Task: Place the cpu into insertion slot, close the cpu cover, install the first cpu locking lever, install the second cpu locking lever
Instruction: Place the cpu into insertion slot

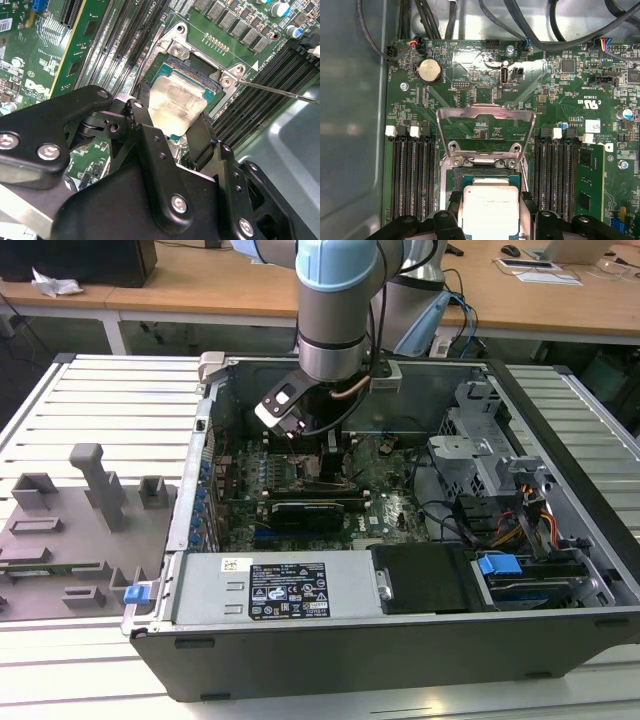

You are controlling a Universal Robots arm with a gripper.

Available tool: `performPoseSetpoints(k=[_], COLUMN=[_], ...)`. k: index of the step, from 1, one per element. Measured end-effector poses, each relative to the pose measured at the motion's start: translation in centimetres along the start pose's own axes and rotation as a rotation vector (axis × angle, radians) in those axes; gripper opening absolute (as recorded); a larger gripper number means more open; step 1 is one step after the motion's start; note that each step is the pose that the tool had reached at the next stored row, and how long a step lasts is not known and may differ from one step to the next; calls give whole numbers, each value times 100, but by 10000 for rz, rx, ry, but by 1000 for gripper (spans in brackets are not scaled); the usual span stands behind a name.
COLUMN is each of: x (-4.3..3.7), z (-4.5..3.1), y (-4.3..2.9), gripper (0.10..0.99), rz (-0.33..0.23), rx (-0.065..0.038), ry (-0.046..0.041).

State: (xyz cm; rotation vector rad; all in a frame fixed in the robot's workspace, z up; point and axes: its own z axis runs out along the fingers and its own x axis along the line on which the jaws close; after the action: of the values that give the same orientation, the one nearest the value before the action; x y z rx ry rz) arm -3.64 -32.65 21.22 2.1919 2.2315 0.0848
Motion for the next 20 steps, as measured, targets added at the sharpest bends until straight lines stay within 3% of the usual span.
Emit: performPoseSetpoints(k=[20], x=[8], z=[19], y=[-13], gripper=[537], rz=[113], rx=[-3], ry=[-6])
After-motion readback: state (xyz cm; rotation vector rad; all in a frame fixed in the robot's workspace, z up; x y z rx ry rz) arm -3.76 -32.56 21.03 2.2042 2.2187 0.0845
